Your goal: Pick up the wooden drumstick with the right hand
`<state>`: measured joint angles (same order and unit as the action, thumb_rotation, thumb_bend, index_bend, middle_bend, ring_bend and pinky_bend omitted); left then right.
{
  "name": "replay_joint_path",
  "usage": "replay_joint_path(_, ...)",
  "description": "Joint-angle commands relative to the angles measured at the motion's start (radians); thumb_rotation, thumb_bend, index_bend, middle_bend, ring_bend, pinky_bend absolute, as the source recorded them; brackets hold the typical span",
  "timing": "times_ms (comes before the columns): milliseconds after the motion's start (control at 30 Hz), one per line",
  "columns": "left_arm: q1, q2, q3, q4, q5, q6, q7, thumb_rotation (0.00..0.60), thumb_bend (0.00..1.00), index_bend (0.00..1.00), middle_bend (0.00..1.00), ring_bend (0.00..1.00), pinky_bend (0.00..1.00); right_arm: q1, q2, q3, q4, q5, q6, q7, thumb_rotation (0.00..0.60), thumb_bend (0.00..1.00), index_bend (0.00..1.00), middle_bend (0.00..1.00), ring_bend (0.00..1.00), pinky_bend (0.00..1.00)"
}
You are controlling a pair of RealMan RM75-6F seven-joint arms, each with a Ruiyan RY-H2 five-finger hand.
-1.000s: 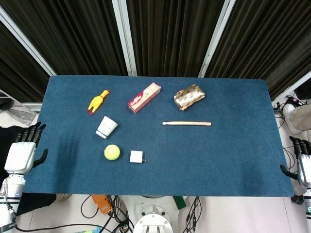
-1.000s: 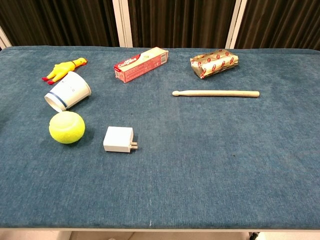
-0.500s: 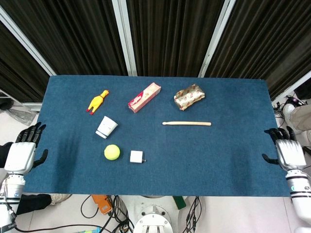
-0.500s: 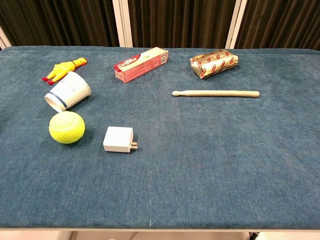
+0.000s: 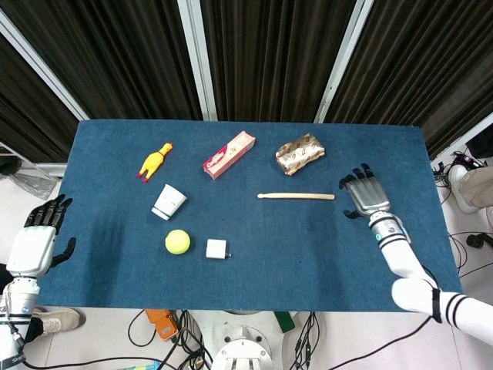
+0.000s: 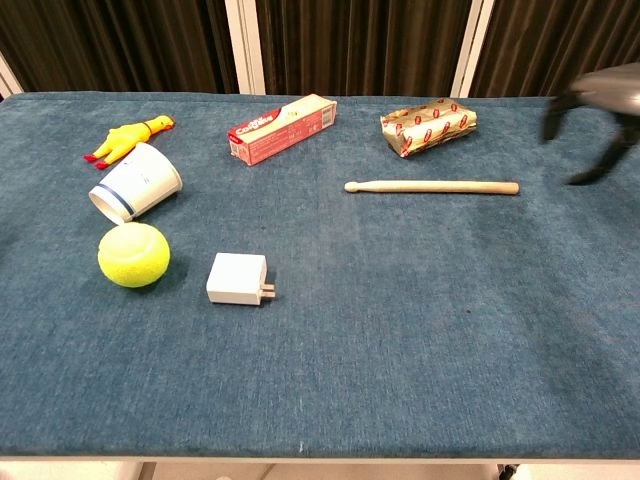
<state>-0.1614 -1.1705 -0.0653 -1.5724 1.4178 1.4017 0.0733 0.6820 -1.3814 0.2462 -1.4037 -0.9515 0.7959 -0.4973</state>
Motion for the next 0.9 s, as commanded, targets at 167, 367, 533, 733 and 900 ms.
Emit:
replay_joint_path(167, 0.0, -0.001, -0.001, 0.0, -0.003, -0.002, 0.0, 0.6, 0.39, 0.0, 0.0, 0.06, 0.11, 0.1, -0.143, 0.018, 0.145, 0.042, -0.044, 0.016, 0.6, 0.39, 0.46, 0.42, 0.21, 0.0)
replay_joint_path(367, -0.001, -0.001, -0.001, 0.0, -0.002, -0.003, 0.001, 0.6, 0.39, 0.0, 0.0, 0.06, 0.11, 0.156, -0.208, 0.023, 0.226, 0.065, -0.085, 0.045, 0.6, 0.4, 0.46, 0.5, 0.25, 0.0)
replay_joint_path(533, -0.001, 0.0, -0.001, 0.0, -0.004, -0.005, 0.001, 0.6, 0.39, 0.0, 0.0, 0.06, 0.11, 0.192, -0.246, 0.017, 0.262, 0.073, -0.098, 0.05, 0.6, 0.4, 0.45, 0.53, 0.27, 0.0)
replay_joint_path(733, -0.001, 0.001, -0.001, 0.0, -0.005, -0.007, -0.002, 0.6, 0.39, 0.0, 0.0, 0.06, 0.11, 0.227, -0.264, 0.003, 0.281, 0.092, -0.12, 0.039, 0.6, 0.42, 0.45, 0.53, 0.27, 0.0)
replay_joint_path(900, 0.0, 0.003, -0.002, -0.003, -0.006, -0.005, -0.004, 0.6, 0.39, 0.0, 0.0, 0.06, 0.11, 0.259, -0.292, -0.003, 0.325, 0.129, -0.141, 0.03, 0.6, 0.43, 0.48, 0.53, 0.27, 0.0)
